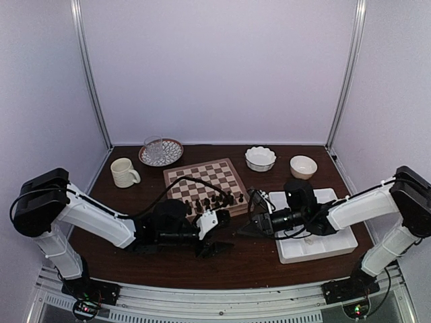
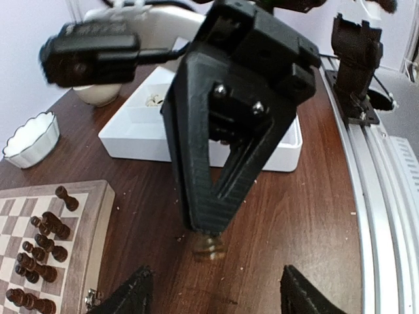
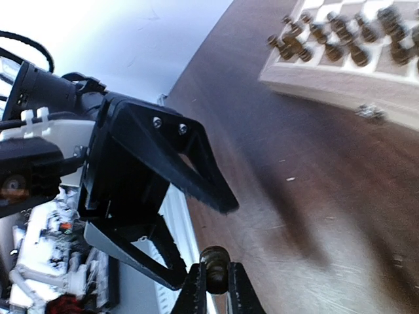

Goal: Set up the chess pieces on the board
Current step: Place the pawn at a7.

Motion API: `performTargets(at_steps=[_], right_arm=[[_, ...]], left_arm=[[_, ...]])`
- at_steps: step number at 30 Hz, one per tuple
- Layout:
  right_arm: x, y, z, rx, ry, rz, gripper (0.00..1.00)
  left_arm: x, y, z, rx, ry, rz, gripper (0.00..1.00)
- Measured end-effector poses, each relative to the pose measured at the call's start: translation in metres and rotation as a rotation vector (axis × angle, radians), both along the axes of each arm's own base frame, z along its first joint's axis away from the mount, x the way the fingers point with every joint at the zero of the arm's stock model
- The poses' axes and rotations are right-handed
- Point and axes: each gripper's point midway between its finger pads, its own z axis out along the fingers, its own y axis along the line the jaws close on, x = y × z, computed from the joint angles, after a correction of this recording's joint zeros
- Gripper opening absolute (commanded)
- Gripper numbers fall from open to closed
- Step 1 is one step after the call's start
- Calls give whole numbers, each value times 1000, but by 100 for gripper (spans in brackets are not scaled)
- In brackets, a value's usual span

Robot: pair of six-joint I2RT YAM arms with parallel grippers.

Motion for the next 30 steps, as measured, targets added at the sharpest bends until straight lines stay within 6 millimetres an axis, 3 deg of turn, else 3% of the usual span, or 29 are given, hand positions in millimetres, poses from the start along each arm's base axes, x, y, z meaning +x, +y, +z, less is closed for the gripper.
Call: performTargets(at_steps=[3, 8, 13, 17, 22, 30], right_arm=[[12, -14, 9, -64, -88, -79, 0], [42, -30, 37, -201, -243, -214, 0], [74, -38, 62, -376, -344, -285, 0], [109, -35, 72, -549, -394, -311, 0], [140, -36, 50, -755, -404, -316, 0], [174, -31, 0, -981, -380, -285, 0]], left_arm=[[8, 4, 4, 1, 0, 54, 75], [28, 21, 28, -4, -19, 207, 76], [48, 46, 57, -32, -26, 349, 76], [75, 76, 67, -39, 7, 490, 76], [106, 121, 69, -15, 25, 698, 76], [122, 181, 76, -60, 39, 913, 80]])
